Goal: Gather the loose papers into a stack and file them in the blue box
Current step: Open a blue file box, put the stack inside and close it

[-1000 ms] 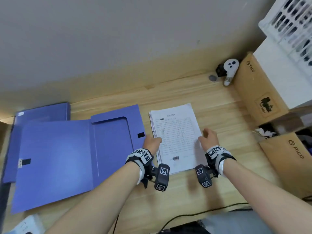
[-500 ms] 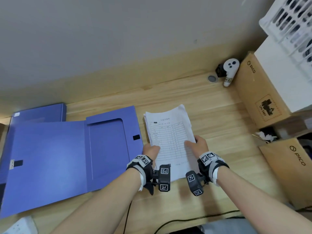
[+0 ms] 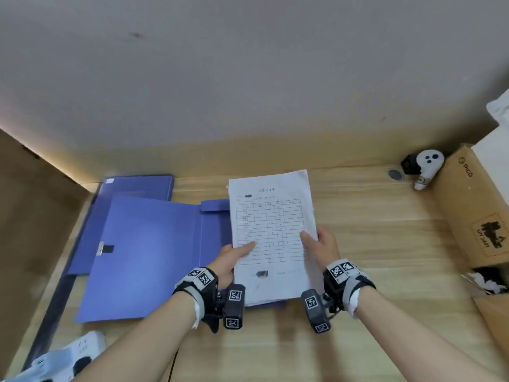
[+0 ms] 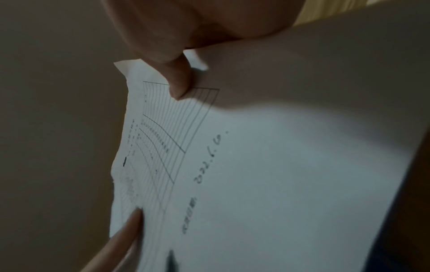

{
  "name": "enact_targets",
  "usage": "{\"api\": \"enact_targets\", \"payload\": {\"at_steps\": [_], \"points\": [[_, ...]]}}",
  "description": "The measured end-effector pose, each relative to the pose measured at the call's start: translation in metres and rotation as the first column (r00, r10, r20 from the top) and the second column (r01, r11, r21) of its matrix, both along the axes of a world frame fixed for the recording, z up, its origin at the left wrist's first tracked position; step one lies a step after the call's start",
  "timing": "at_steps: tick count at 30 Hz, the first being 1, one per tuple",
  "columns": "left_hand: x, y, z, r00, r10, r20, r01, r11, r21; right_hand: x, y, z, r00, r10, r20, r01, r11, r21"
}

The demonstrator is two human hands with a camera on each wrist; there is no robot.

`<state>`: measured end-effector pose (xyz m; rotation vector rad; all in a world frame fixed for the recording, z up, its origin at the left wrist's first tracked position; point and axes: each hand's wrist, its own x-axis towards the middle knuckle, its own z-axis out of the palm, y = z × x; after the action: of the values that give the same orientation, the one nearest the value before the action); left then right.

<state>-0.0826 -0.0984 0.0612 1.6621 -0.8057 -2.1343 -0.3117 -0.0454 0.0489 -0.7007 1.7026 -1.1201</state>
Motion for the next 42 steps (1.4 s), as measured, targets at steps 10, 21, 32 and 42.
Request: {"api": "enact_targets", "payload": {"at_steps": [10,21,32,42], "points": [[0.117,-0.017,-0.003,0.969,0.079,0.234,-0.028,0.977,-0.214,0.11,-0.037,-0.011,0.983,0.185,0.016,-0.186,0.979,0.086],[0.258,-0.046,-0.009,0.735,0.021,0.678,0.28,0.901,-0.331,0.118,-0.055,-0.063,0.981,0.122,-0.151,-0.088,0.973,0.214],[0.243,-0.056,-0.022,0.573,-0.043,0.818,0.441,0.858,-0.264,0.101,-0.052,-0.077,0.975,0.13,-0.179,-0.08,0.962,0.26],[0.176,-0.047,-0.052,0.667,-0.098,0.739,0.388,0.892,-0.232,0.098,-0.049,-0.083,0.956,0.196,-0.217,-0.138,0.956,0.258]]}}
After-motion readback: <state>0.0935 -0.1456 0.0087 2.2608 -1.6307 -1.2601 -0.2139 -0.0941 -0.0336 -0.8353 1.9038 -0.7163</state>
